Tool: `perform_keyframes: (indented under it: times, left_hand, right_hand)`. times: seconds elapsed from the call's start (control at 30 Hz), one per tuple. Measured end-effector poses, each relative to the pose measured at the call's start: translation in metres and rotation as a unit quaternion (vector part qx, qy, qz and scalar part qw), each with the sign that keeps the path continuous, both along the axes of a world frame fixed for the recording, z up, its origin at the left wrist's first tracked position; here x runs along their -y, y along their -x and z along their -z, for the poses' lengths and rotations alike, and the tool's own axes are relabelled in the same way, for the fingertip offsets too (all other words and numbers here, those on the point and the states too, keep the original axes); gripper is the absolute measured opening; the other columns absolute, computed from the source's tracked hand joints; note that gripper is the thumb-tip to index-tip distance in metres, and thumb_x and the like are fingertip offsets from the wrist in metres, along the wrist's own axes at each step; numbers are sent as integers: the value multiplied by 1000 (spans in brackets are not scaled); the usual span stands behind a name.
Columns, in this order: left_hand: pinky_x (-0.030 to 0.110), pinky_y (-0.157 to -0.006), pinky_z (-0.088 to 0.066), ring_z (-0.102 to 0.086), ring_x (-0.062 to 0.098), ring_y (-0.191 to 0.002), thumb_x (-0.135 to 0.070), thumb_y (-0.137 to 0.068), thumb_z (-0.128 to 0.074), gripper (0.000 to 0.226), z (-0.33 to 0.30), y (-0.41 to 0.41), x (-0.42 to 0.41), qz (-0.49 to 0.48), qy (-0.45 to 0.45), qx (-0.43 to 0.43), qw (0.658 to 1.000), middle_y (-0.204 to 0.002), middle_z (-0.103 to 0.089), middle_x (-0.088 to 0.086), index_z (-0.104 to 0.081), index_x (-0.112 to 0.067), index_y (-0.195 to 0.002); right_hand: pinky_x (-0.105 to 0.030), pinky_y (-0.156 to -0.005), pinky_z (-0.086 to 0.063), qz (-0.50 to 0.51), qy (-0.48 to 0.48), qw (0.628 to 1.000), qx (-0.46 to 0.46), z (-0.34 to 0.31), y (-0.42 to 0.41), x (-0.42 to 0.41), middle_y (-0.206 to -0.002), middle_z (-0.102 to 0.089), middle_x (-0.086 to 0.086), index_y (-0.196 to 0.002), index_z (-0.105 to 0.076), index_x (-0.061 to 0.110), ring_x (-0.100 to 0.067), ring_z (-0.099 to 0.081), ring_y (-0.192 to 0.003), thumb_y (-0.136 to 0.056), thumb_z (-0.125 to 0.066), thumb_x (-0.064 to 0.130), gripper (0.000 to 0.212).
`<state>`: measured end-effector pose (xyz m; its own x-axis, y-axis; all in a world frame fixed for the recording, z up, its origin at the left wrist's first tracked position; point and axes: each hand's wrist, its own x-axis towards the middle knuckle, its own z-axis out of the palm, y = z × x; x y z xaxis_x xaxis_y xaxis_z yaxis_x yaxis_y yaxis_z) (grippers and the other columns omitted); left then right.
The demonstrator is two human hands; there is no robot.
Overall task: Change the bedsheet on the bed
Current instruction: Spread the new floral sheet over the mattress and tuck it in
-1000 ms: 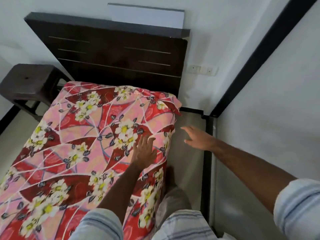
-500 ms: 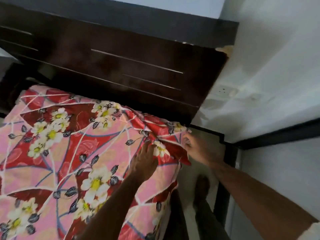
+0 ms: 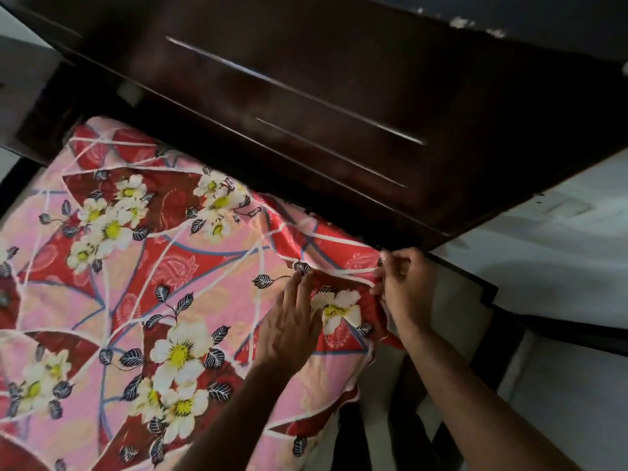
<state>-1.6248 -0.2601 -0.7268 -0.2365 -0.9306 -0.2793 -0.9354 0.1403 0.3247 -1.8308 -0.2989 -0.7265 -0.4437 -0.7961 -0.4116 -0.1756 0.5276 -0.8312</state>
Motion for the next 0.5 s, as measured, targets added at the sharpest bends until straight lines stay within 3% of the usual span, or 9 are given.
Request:
perform_keyframes:
  times: [0.07,0.13,0.23,0.3,0.4,0.5]
  left_hand:
    - [45,-94,-57,-50,31,-128,-44,-96,-30,66,-1,2,11,17,-11,19,1000,-160,-34,9,-26,-15,-156]
    - [46,-84,-59,-53,30,-119,-41,-96,-37,62,-3,4,22,35,-7,34,999,-161,-31,5,-29,-23,-155]
    - [47,-88,-55,-53,32,-117,-33,-97,-53,63,0,5,36,59,5,54,997,-163,-28,5,-31,-28,-156]
    - [52,-101,-49,-46,37,-134,-34,-98,-56,68,4,8,43,85,8,66,994,-166,-24,9,-26,-28,-159]
    - [56,-120,-31,-21,40,-152,-38,-99,-55,76,12,14,53,132,0,57,990,-169,-14,12,-12,-29,-161]
    - [53,-124,-23,-8,34,-156,-36,-100,-53,76,20,19,67,140,-2,10,990,-169,-4,15,-12,-18,-162]
  right_hand:
    - [-27,-50,-56,59,19,996,57,-2,-5,8,-83,-74,-2,-108,-56,14,-13,-72,-60,-101,-56,31,19]
    - [-34,-61,-61,115,42,988,97,-3,-12,20,-89,-74,-3,-107,-55,16,-17,-74,-73,-103,-52,29,14]
    - [-41,-77,-60,102,51,993,9,-2,-20,24,-97,-65,2,-103,-51,21,-11,-68,-89,-104,-48,23,4]
    - [-38,-80,-60,63,72,995,-19,1,-21,18,-103,-64,3,-106,-53,21,-7,-66,-94,-104,-48,21,5]
    - [-42,-93,-56,-94,107,987,-67,19,-18,5,-118,-62,2,-118,-55,19,-11,-62,-110,-101,-55,19,17]
    - [-45,-117,-31,-223,107,947,-207,41,-13,1,-139,-53,-1,-138,-45,20,-18,-47,-133,-97,-59,25,43]
